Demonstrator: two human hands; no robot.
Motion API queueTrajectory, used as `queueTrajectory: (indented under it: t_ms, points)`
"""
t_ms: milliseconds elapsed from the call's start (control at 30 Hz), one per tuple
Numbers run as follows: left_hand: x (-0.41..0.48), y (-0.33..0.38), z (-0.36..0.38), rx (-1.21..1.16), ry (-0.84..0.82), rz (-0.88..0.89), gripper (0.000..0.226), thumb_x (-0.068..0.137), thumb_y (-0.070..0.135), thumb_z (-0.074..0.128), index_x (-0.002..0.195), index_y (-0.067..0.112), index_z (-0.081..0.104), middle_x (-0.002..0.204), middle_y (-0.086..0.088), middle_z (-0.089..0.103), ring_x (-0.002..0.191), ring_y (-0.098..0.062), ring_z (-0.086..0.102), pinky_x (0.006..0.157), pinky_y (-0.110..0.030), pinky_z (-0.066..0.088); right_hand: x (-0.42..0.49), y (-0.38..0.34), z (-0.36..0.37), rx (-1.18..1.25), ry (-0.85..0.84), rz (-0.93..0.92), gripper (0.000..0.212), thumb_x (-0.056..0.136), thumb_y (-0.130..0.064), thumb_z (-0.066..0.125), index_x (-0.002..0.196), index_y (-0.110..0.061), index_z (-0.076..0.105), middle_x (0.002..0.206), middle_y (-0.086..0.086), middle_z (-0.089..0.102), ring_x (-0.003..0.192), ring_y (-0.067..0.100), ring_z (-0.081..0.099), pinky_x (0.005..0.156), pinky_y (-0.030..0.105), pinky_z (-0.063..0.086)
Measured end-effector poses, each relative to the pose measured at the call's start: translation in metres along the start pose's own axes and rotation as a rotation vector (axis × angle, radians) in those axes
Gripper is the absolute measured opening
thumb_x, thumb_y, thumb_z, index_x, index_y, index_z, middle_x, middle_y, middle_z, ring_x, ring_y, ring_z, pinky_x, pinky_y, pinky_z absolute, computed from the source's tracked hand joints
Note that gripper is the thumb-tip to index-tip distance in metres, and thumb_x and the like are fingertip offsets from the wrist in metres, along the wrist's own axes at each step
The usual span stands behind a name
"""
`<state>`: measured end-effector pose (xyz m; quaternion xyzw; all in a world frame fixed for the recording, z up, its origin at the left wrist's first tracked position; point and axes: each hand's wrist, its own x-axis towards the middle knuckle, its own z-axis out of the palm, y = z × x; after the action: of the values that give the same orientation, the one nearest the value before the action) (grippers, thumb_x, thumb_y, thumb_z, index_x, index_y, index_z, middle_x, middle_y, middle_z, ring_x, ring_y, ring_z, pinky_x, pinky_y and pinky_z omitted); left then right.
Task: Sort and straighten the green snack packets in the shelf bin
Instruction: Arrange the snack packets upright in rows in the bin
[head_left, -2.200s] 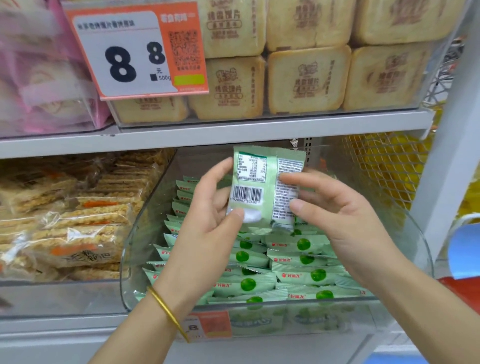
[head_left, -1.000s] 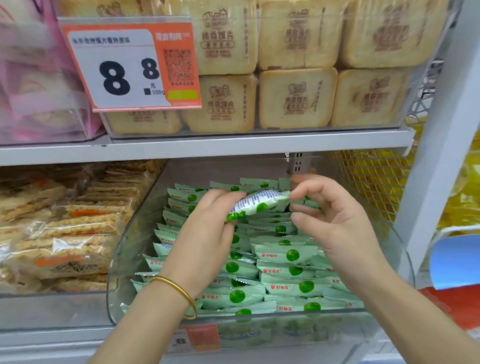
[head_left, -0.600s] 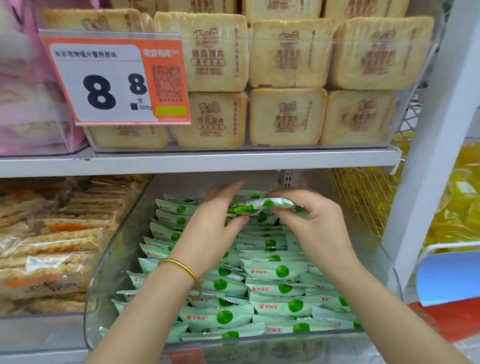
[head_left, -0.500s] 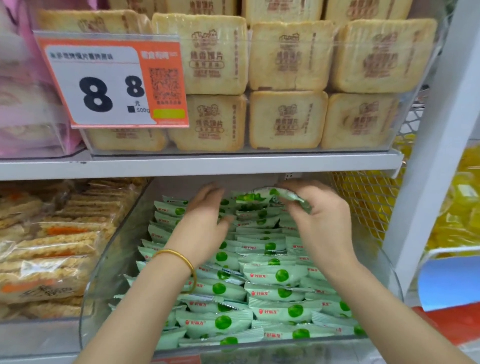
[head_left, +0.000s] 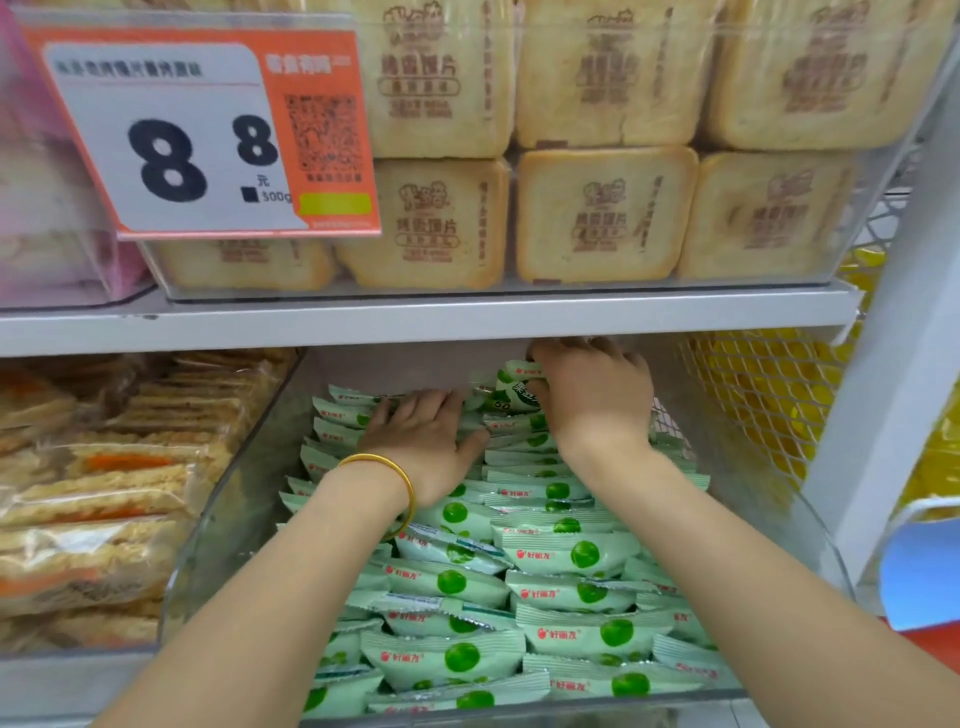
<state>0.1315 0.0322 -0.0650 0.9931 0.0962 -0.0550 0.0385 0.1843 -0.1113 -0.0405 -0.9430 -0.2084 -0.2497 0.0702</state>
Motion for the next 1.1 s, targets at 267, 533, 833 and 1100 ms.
queueTrajectory:
  t_ms: [267,533,833,1100]
  points:
    - [0.000,-0.002,0.000,-0.065,0.018,0.008,0.061,0.099,0.050,0.017,0.151,0.023,-0.001,0.159,0.006,-0.003,0.146,-0.015,-0.001,0.118,-0.039,-0.001,0.007,0.001,0.007,-0.001,-0.264,-0.115,0.033,0.096,-0.016,0.044,0.127,-0.026,0.050,0.122,0.002,0.060,0.118,0.025,0.049,0.100,0.040,0.031]
    - [0.003,-0.002,0.003,-0.105,0.059,0.026,0.054,0.102,0.041,0.014,0.151,0.024,-0.001,0.159,0.008,-0.009,0.145,-0.010,-0.007,0.118,-0.039,-0.004,-0.015,0.006,0.008,0.146,-0.626,-0.266,0.060,0.095,-0.060,0.014,0.149,-0.035,0.016,0.158,-0.011,0.015,0.145,0.015,0.013,0.117,0.037,0.007]
    - [0.015,0.003,-0.002,-0.156,0.296,0.120,0.048,0.102,0.028,0.027,0.149,0.021,0.019,0.157,0.004,0.016,0.143,-0.016,0.015,0.117,-0.037,0.011,-0.041,0.021,-0.013,0.327,-0.473,-0.118,0.054,0.098,-0.051,0.017,0.148,-0.030,0.023,0.155,-0.007,0.023,0.143,0.017,0.018,0.115,0.036,0.011]
    - [0.040,0.005,0.002,-0.197,0.390,0.169,0.038,0.099,0.015,0.037,0.136,0.009,0.043,0.140,-0.012,0.041,0.128,-0.030,0.037,0.103,-0.038,0.033,-0.046,0.023,-0.003,0.472,-0.292,-0.008,0.048,0.100,-0.042,0.023,0.141,-0.023,0.038,0.144,0.001,0.043,0.132,0.022,0.036,0.105,0.031,0.028]
